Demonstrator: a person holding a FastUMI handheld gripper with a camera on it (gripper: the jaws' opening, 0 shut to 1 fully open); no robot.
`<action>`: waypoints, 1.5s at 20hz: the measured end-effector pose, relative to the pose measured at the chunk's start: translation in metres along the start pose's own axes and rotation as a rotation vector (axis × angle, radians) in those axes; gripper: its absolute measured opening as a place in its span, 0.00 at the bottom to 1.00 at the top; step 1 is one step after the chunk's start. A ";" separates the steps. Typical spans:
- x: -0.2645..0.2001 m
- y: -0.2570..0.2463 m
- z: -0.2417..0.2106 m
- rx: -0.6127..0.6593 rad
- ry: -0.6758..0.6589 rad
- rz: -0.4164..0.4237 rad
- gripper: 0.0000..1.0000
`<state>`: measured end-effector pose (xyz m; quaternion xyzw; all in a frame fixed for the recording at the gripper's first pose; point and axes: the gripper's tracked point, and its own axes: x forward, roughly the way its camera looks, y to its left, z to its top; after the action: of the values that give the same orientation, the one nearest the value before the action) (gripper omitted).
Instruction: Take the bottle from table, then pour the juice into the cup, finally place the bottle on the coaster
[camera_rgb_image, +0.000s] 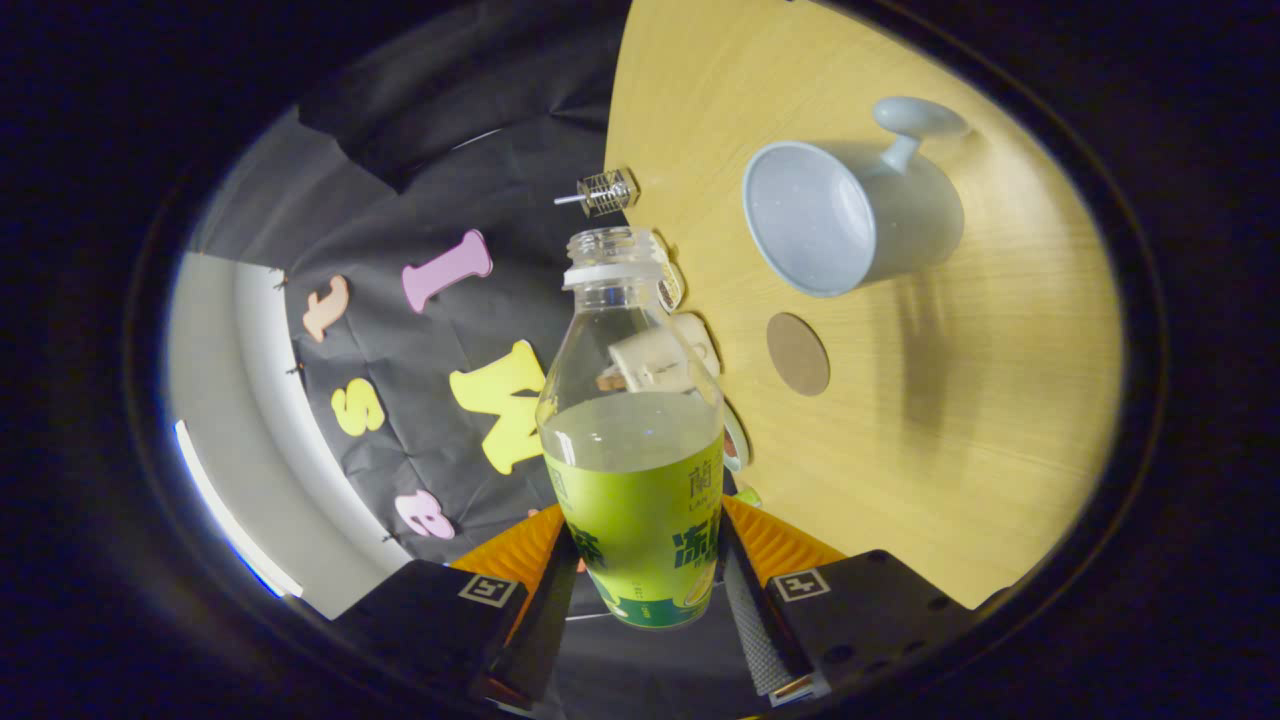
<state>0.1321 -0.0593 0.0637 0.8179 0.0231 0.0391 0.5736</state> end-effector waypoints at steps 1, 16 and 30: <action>-0.001 -0.004 0.000 -0.054 -0.005 -0.016 0.77; -0.004 0.003 0.004 -1.360 -0.112 -0.332 0.78; 0.078 -0.002 0.020 -1.743 -0.152 -0.383 0.79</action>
<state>0.2112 -0.0704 0.0577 0.0744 0.0835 -0.1079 0.9879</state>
